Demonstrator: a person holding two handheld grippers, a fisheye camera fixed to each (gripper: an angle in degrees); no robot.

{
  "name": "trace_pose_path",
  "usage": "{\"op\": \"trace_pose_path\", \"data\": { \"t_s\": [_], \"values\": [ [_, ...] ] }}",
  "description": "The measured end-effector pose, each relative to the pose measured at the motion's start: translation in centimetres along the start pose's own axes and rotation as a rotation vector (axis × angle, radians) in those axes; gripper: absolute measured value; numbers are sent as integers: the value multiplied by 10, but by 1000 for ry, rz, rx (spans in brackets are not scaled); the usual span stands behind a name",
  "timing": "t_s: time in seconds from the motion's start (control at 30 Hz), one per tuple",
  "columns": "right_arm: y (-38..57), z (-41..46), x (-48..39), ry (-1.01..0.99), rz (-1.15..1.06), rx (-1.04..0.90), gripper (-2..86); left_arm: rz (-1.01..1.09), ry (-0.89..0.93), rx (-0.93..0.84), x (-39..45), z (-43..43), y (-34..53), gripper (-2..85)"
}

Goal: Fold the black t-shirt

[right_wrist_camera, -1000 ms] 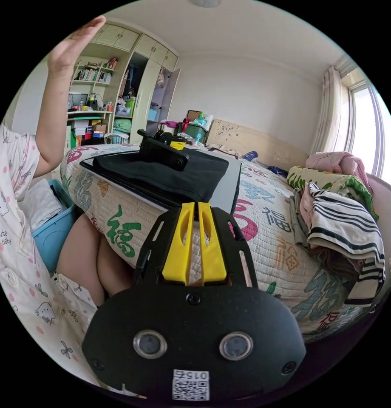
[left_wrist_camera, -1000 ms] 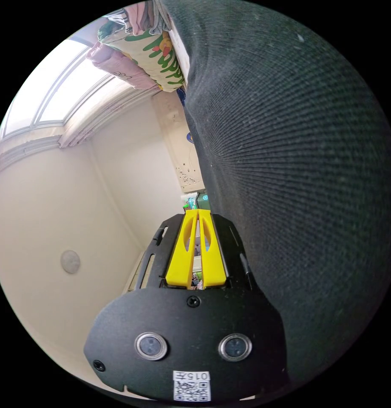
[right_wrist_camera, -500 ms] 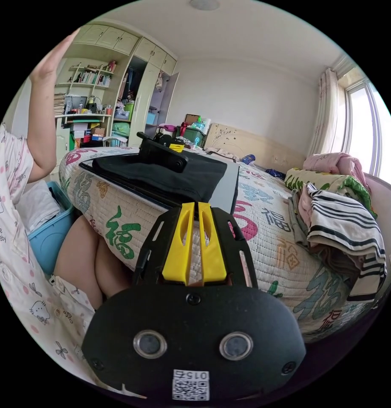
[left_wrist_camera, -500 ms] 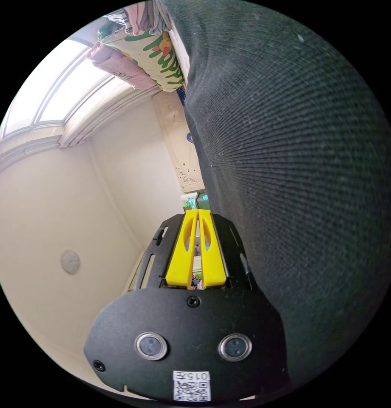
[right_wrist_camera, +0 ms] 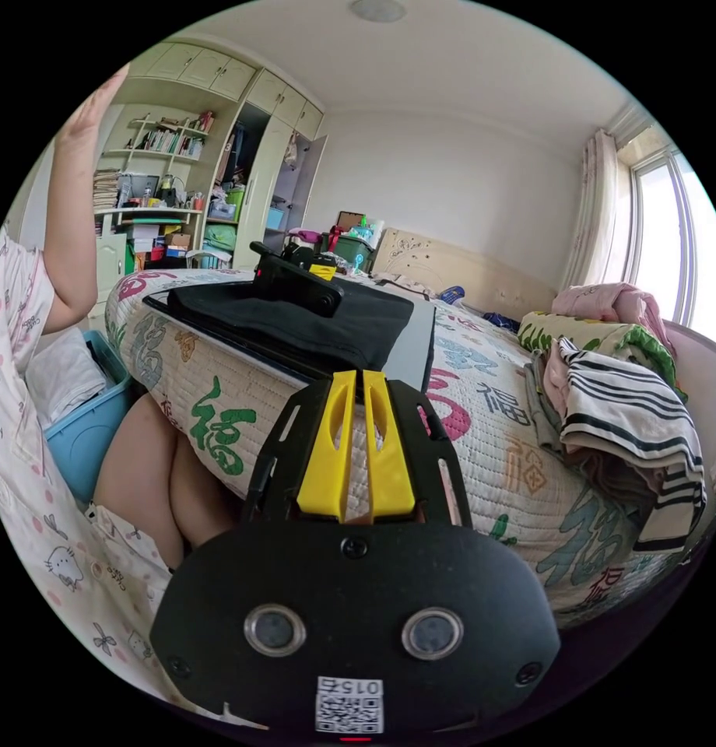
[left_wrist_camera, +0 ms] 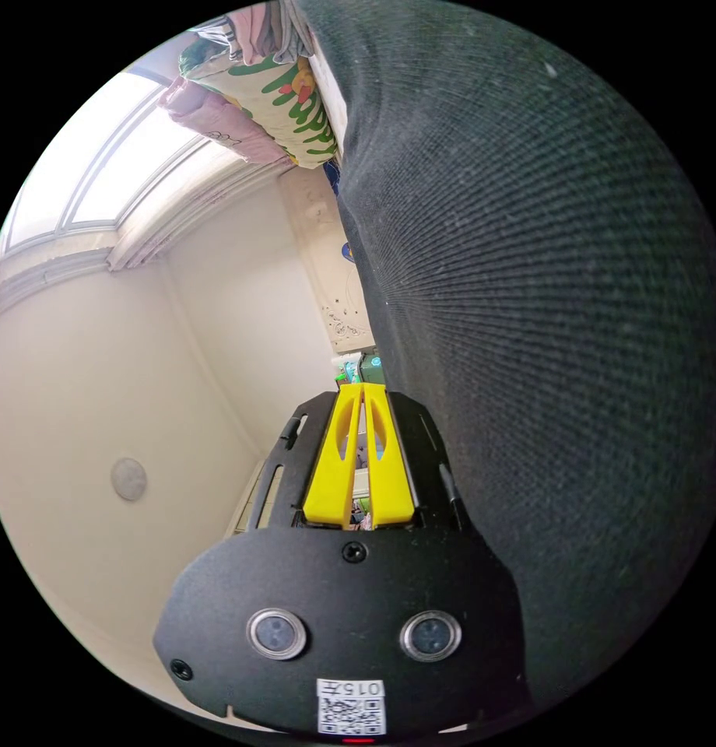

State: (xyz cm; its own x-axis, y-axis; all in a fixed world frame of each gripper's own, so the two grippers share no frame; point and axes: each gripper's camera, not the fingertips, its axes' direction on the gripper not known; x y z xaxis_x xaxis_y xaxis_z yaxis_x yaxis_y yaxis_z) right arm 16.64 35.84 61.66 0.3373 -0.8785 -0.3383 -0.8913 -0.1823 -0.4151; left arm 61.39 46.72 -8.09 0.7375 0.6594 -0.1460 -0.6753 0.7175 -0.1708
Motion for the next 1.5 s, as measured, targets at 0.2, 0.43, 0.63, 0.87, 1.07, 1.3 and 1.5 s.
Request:
{"op": "trace_pose_path", "data": {
  "t_s": [0.2, 0.43, 0.63, 0.87, 1.07, 1.3, 1.5],
  "values": [
    [8, -34, 12, -1, 2, 2, 6, -1, 3, 0, -34, -28, -20, -3],
    [33, -78, 37, -13, -3, 1, 5, -3, 7, 0, -93, -62, -46, -3],
    [69, -115, 65, -27, 8, 4, 5, -6, 10, 0, -158, -88, -69, -3],
    [132, -157, 109, -44, 16, 20, 6, 23, 52, 24, -253, -112, -98, -3],
    [198, -186, 162, -97, 57, 27, 7, 15, 60, 26, -349, -123, -116, -3],
    [276, -212, 269, -310, 193, -46, 12, -509, 587, 107, -551, -97, -75, 2],
    [377, -247, 441, -561, 449, 111, 36, -1264, 1232, 299, -722, 25, 76, 69]
  ]
}}
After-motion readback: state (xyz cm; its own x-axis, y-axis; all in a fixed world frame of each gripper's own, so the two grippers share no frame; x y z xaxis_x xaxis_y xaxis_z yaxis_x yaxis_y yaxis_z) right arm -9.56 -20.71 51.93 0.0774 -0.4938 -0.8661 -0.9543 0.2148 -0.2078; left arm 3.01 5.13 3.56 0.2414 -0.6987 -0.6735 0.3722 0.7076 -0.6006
